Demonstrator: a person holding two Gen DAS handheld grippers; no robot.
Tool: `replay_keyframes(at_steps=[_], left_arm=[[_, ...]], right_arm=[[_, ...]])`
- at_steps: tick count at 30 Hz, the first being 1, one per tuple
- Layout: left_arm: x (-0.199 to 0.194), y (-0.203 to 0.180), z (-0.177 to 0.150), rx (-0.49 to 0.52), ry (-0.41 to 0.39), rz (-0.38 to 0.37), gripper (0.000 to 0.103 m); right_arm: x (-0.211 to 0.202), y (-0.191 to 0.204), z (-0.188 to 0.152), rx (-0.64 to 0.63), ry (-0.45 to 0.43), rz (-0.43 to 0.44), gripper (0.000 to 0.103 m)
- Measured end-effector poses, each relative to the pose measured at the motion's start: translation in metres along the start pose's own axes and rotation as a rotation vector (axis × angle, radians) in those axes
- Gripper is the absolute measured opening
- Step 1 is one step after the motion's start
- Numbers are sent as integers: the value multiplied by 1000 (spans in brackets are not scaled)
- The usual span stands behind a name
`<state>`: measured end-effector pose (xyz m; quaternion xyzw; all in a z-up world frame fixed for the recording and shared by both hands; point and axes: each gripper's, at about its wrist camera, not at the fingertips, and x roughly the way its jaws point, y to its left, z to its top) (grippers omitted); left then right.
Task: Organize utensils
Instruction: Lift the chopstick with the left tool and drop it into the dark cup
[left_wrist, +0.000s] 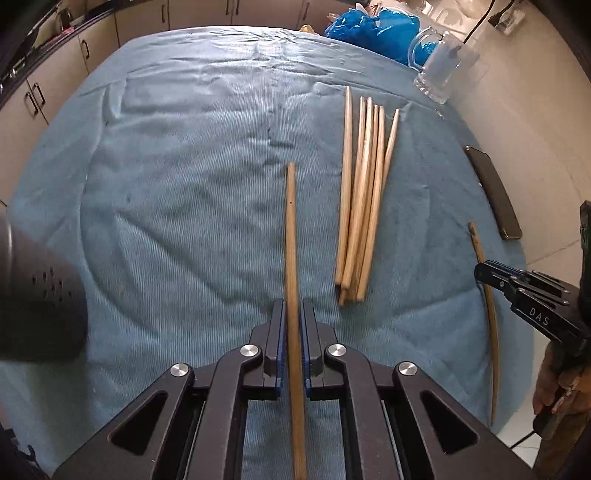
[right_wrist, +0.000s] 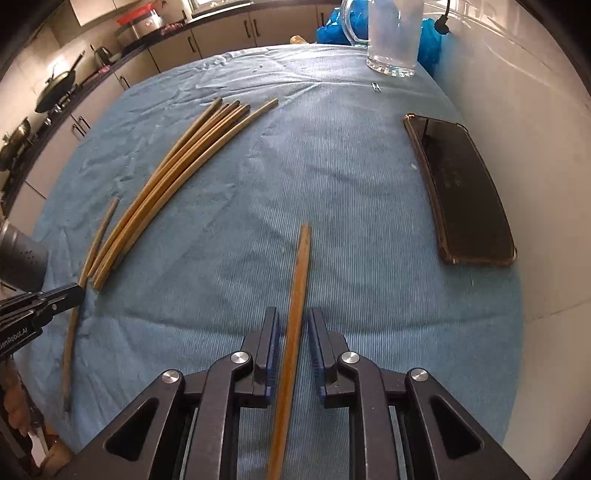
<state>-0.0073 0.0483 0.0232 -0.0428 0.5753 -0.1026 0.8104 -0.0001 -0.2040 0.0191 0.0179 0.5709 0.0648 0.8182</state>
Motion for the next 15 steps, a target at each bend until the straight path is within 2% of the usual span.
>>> replay_keyframes(at_steps=[7,15], left_arm=[[9,-1,23,-9,38,35,7],[22,-6,54,-6,16,96,7]], right_arm=[[11,6,25,-4,78,-38,17],[17,9,37,-9,138,-47,17]])
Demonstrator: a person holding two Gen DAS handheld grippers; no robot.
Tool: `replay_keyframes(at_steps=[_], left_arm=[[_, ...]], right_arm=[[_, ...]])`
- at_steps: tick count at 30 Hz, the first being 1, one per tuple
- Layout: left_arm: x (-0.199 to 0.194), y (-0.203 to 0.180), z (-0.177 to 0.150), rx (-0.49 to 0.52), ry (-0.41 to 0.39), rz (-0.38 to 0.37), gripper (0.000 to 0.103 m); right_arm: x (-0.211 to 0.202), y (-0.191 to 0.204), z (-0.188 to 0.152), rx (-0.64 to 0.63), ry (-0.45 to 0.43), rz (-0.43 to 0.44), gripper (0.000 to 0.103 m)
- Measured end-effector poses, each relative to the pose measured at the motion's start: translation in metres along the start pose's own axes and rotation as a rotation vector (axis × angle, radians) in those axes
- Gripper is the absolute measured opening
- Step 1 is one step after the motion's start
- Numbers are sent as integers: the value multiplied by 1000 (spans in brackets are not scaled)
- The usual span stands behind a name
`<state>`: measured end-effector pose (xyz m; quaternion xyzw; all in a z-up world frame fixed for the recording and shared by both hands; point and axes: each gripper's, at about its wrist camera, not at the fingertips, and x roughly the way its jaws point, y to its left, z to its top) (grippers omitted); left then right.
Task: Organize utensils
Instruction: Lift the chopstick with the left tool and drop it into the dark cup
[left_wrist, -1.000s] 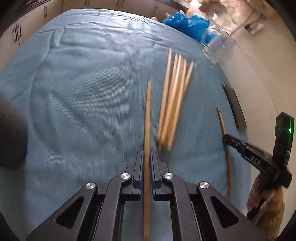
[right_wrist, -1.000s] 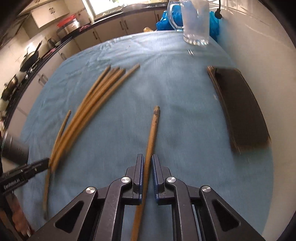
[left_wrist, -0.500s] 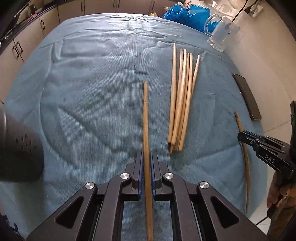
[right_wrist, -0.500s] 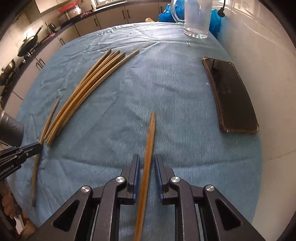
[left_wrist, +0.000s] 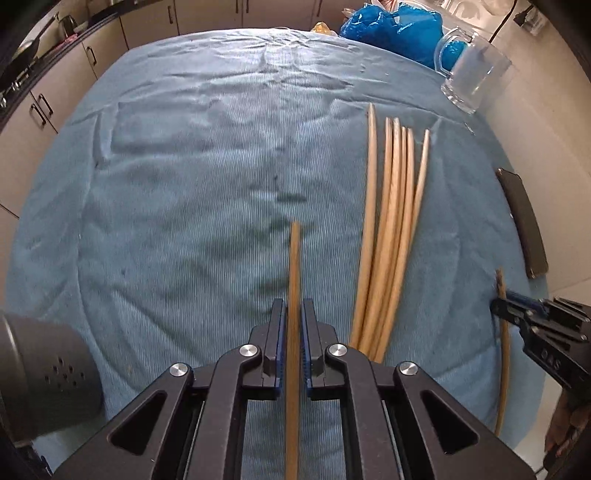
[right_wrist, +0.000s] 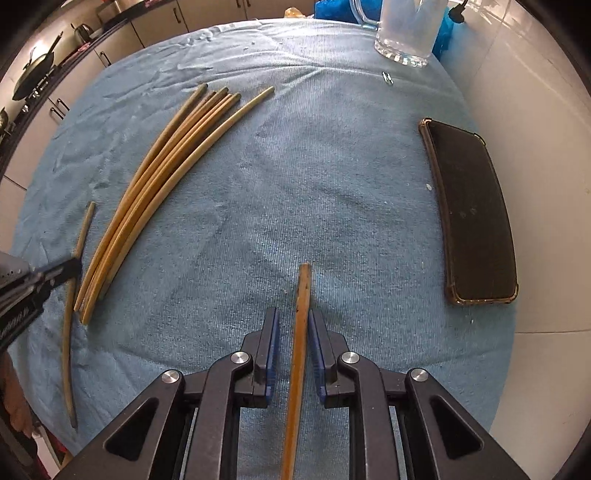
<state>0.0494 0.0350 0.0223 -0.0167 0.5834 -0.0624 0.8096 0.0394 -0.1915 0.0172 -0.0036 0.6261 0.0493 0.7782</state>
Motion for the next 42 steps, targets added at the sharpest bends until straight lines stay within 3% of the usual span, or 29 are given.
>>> replay_keyframes(at_steps=[4,5,6,7,11,19,28,36,42], left_arm=[[2,-7,4,28,-32,5,16],[2,-8,3,38,-38,7,16],[1,-9,1,53,-44,12,15],[0,-9,-1,61,-52,6,6],[-19,2,-16,24,-102,-45,6],[-98,16,-57,20,-272,-186,6],[-179,35,-104,-16,-479,-272,6],[-249,56,-129,-18,-662,-309,6],[-306,88,-134,-27,-795,-259,6]], right_arm=[[1,-4,3,30,-9,22,16],[1,-3,2,25,-23,11,11],[1,-3,1,21,-37,5,8],[0,-3,-1,18,-52,2,8],[-10,-2,-15,16,-148,28,8],[-78,14,-46,-7,-399,101,7],[-146,50,-79,-39,-604,189,7],[-184,88,-86,-72,-736,265,7],[-211,130,-67,-92,-815,350,7]])
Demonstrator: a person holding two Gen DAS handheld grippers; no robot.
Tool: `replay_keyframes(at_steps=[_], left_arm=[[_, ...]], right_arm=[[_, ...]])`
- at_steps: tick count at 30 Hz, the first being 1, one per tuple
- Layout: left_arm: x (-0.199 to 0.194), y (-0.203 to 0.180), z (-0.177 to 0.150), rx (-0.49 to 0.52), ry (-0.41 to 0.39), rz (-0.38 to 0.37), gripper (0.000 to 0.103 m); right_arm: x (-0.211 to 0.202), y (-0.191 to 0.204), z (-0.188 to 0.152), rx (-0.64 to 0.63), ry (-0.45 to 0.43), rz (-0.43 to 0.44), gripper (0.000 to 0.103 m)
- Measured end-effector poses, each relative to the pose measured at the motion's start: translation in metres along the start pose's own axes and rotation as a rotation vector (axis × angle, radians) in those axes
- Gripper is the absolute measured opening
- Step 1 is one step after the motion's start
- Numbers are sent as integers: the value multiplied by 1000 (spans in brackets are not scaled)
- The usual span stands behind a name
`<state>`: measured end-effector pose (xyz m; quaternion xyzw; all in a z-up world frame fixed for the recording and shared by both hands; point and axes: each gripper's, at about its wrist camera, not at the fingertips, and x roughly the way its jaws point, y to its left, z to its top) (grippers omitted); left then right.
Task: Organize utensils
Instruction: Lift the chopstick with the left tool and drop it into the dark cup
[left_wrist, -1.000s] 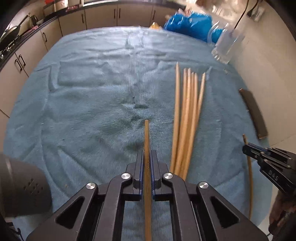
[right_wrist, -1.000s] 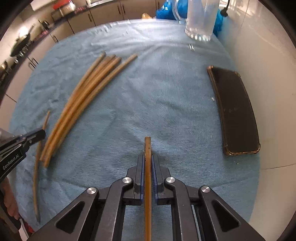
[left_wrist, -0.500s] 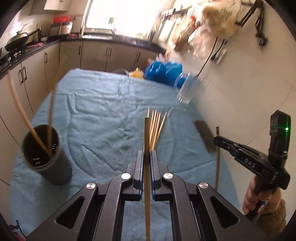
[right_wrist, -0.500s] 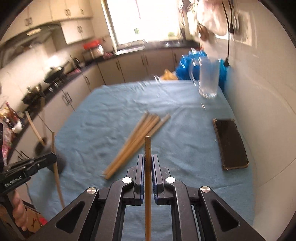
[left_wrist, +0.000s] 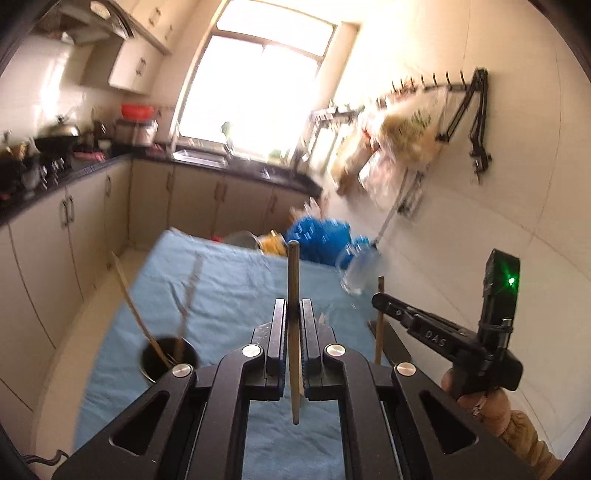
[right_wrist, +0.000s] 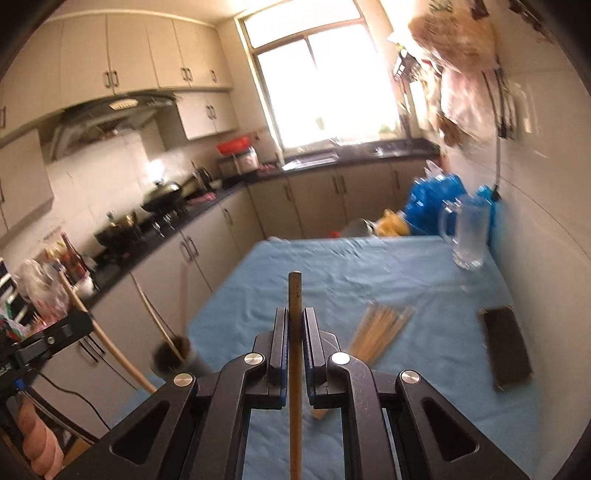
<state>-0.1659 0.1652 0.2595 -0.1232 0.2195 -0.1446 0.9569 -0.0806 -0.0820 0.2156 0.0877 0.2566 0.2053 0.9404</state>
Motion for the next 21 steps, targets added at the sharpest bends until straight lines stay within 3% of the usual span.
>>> replay_keyframes(at_steps=[7,11,21], left_arm=[[-38,38,45,14,-101,111,6],[-38,59,60,21,-119,175,6],[26,104,50,-13,12,249,6]], right_arm=[[34,58,37,34,-85,151,8],[60,83,52,90,-120,227,8],[123,108,59,157,-234,150,8]])
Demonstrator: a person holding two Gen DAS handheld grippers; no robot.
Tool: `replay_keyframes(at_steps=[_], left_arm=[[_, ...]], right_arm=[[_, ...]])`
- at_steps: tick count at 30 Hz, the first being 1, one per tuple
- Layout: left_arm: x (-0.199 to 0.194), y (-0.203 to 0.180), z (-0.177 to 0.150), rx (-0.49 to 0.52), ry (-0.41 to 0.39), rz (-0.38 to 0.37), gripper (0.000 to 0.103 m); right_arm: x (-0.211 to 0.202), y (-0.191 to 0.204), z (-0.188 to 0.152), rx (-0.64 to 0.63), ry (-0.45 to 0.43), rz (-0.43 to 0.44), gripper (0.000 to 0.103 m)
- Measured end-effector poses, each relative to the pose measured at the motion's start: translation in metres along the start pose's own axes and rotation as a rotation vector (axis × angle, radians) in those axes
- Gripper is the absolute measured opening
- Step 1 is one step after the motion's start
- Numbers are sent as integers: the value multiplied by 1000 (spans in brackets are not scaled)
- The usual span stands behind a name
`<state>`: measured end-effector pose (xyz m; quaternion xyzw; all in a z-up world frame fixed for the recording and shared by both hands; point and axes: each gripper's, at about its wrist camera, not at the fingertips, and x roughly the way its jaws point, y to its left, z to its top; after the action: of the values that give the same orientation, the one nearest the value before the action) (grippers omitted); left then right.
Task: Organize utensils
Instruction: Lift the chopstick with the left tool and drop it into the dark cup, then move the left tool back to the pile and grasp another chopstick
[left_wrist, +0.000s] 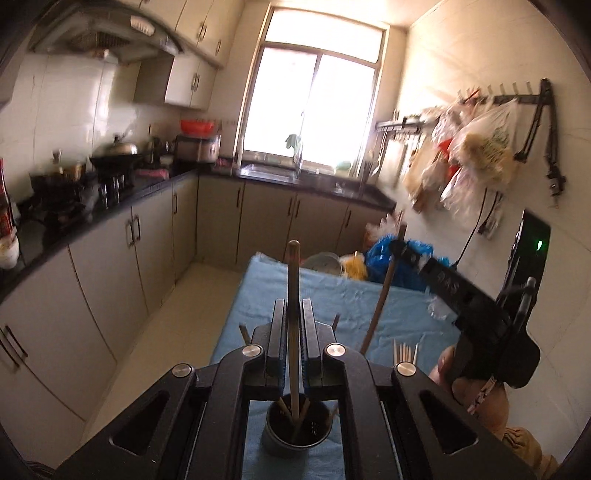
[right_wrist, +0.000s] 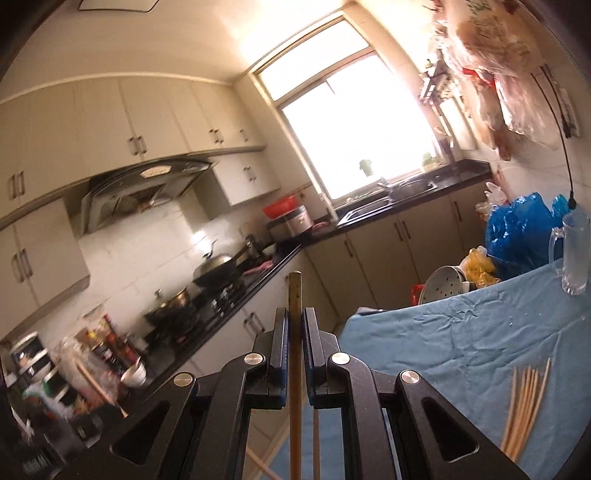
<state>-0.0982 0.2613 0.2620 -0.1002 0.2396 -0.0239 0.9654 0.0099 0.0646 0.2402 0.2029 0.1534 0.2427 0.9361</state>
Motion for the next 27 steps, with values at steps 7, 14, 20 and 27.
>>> replay_keyframes(at_steps=[7,14,20,27], left_arm=[[40,11,-21,-31,110,13,6],[40,9,-25,-45,114,36,6],[17,0,-25,-38,68,56,22],[-16,-30,-29,-30,9,-8,26]], right_arm=[[31,-9,-35,-69,101,-50,8],[39,-15,-59,-105,191,-49,9],[28,-25,-56,-56,199,-44,33],[-20,-68,-32,-45,152,-99,49]])
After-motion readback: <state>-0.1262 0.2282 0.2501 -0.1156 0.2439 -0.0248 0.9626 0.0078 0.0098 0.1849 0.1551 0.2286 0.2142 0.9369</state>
